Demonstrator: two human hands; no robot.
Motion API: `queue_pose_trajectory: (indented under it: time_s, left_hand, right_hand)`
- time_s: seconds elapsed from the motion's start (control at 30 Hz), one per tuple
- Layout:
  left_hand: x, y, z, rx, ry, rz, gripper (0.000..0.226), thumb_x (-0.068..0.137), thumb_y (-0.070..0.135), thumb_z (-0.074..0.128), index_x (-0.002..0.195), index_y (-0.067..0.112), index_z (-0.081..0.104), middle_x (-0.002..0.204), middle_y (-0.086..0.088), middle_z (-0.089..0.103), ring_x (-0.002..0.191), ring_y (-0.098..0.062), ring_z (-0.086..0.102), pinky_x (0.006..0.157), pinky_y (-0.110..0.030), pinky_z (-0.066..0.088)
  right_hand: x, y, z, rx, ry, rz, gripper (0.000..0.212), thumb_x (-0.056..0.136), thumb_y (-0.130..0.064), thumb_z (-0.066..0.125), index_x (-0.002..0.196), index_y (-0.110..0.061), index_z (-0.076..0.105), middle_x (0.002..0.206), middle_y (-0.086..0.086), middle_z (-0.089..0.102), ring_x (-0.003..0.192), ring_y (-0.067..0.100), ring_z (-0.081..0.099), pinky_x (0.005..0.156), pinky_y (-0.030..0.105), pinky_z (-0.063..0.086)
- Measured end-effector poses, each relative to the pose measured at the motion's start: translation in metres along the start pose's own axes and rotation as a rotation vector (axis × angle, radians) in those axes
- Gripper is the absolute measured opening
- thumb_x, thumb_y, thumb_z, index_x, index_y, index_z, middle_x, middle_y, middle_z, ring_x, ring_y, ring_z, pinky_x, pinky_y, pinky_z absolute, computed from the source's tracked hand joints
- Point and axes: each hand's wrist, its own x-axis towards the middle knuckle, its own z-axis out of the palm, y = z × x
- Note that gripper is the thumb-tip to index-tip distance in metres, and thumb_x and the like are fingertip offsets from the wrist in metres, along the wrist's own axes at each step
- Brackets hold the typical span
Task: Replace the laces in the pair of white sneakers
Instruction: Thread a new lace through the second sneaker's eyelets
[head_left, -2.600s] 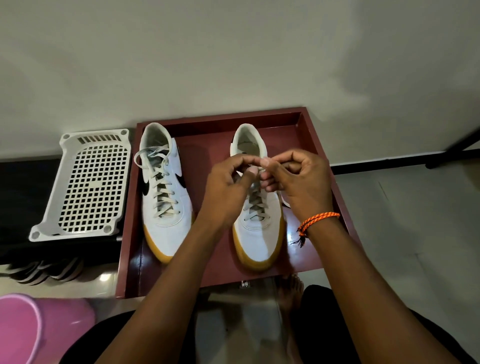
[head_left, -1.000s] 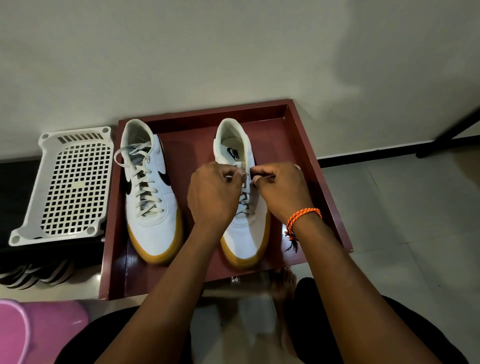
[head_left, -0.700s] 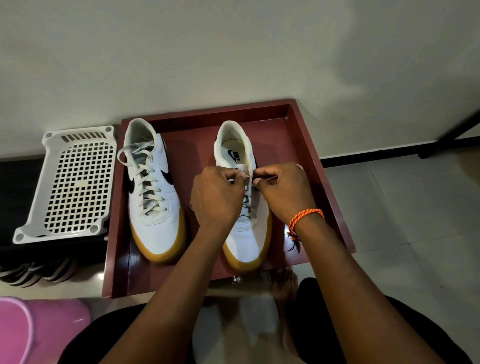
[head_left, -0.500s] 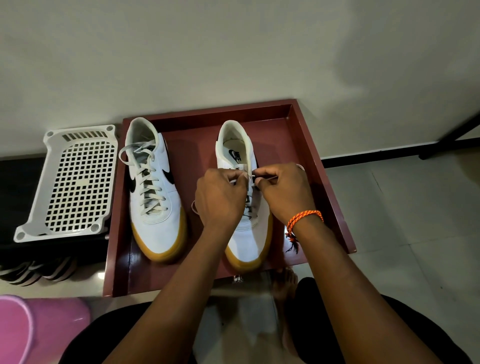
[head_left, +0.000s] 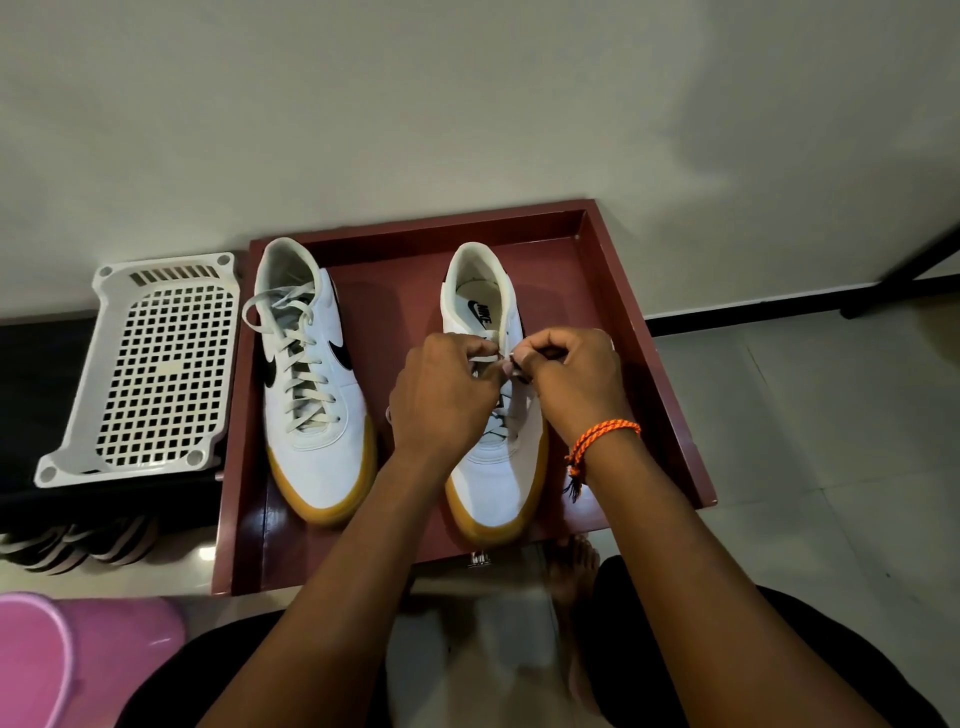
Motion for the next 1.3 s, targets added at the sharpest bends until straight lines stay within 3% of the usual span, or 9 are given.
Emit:
queue_pose_trajectory:
  time_s: [0.13, 0.27, 0.4, 0.53, 0.63, 0.87, 1.0, 1.13, 1.3]
  left_hand:
    - [-0.001, 0.002, 0.002, 0.057, -0.022, 0.001, 0.021, 0.097, 0.041, 0.076, 0.116, 0.033, 0.078, 0.115, 0.008, 0.078, 0.104, -0.018, 0.074, 0.084, -0.047, 0.063]
    - [-0.001, 0.002, 0.001, 0.056, -0.021, 0.002, 0.017, 0.097, 0.040, 0.075, 0.112, 0.033, 0.078, 0.112, 0.009, 0.078, 0.104, -0.019, 0.073, 0.084, -0.046, 0.062]
    - [-0.002, 0.001, 0.002, 0.043, -0.013, 0.012, 0.021, 0.095, 0.039, 0.077, 0.115, 0.031, 0.076, 0.113, 0.007, 0.078, 0.106, -0.021, 0.073, 0.083, -0.047, 0.062]
    - [-0.001, 0.000, 0.001, 0.011, -0.031, 0.011, 0.026, 0.093, 0.035, 0.080, 0.118, 0.029, 0.076, 0.117, 0.009, 0.077, 0.110, -0.018, 0.073, 0.088, -0.048, 0.062]
    - [-0.001, -0.002, -0.001, -0.022, -0.040, 0.025, 0.027, 0.091, 0.030, 0.082, 0.117, 0.028, 0.076, 0.116, 0.009, 0.078, 0.109, -0.016, 0.073, 0.089, -0.044, 0.062]
    - [-0.001, -0.003, -0.002, -0.039, -0.047, 0.039, 0.028, 0.090, 0.027, 0.081, 0.118, 0.026, 0.078, 0.114, 0.010, 0.078, 0.107, -0.013, 0.073, 0.089, -0.044, 0.062]
    - [0.000, -0.003, -0.002, -0.055, -0.052, 0.042, 0.024, 0.090, 0.028, 0.081, 0.114, 0.030, 0.080, 0.109, 0.012, 0.079, 0.102, -0.012, 0.073, 0.088, -0.044, 0.063]
    - [0.000, -0.002, -0.002, -0.067, -0.066, 0.014, 0.027, 0.090, 0.033, 0.083, 0.116, 0.031, 0.078, 0.112, 0.012, 0.079, 0.105, -0.014, 0.074, 0.089, -0.047, 0.063]
    - [-0.001, -0.003, -0.003, -0.046, -0.048, 0.035, 0.030, 0.089, 0.036, 0.085, 0.117, 0.027, 0.077, 0.113, 0.011, 0.078, 0.106, -0.014, 0.073, 0.089, -0.044, 0.062]
  right_hand:
    - [0.000, -0.010, -0.006, 0.269, -0.066, 0.034, 0.016, 0.096, 0.000, 0.067, 0.087, -0.007, 0.078, 0.068, -0.002, 0.070, 0.054, -0.001, 0.059, 0.059, 0.018, 0.050]
    - [0.001, -0.019, -0.013, 0.585, -0.204, 0.042, 0.013, 0.102, -0.004, 0.062, 0.096, -0.007, 0.074, 0.081, 0.006, 0.067, 0.071, 0.013, 0.060, 0.059, 0.024, 0.048]
    - [0.000, -0.029, -0.021, 0.832, -0.201, 0.110, 0.016, 0.108, -0.005, 0.049, 0.096, -0.008, 0.060, 0.094, 0.012, 0.073, 0.058, 0.015, 0.057, 0.048, 0.025, 0.041]
    - [0.009, -0.008, -0.009, 0.081, 0.000, -0.003, 0.008, 0.103, -0.030, 0.055, 0.101, -0.023, 0.060, 0.081, -0.001, 0.071, 0.070, 0.021, 0.066, 0.068, 0.039, 0.056]
    - [0.001, 0.001, 0.002, -0.343, -0.125, -0.084, 0.017, 0.106, -0.032, 0.052, 0.100, -0.020, 0.061, 0.093, 0.000, 0.067, 0.089, 0.023, 0.065, 0.078, 0.040, 0.052]
    - [0.005, -0.003, 0.001, -0.049, -0.124, -0.059, 0.018, 0.102, -0.012, 0.059, 0.085, -0.010, 0.066, 0.075, -0.004, 0.066, 0.073, 0.011, 0.062, 0.073, 0.036, 0.055]
    - [0.002, -0.018, -0.011, 0.276, -0.187, -0.098, 0.017, 0.105, -0.002, 0.054, 0.092, -0.001, 0.064, 0.056, -0.017, 0.055, 0.050, -0.001, 0.051, 0.053, 0.013, 0.041]
    - [0.005, -0.026, -0.018, 0.553, -0.142, -0.094, 0.016, 0.105, -0.007, 0.057, 0.092, -0.007, 0.065, 0.069, -0.003, 0.052, 0.054, 0.004, 0.037, 0.052, 0.022, 0.031]
    - [0.014, -0.005, -0.018, 0.033, 0.063, -0.084, 0.011, 0.095, -0.013, 0.065, 0.099, -0.023, 0.068, 0.073, -0.004, 0.057, 0.058, 0.004, 0.051, 0.058, 0.022, 0.045]
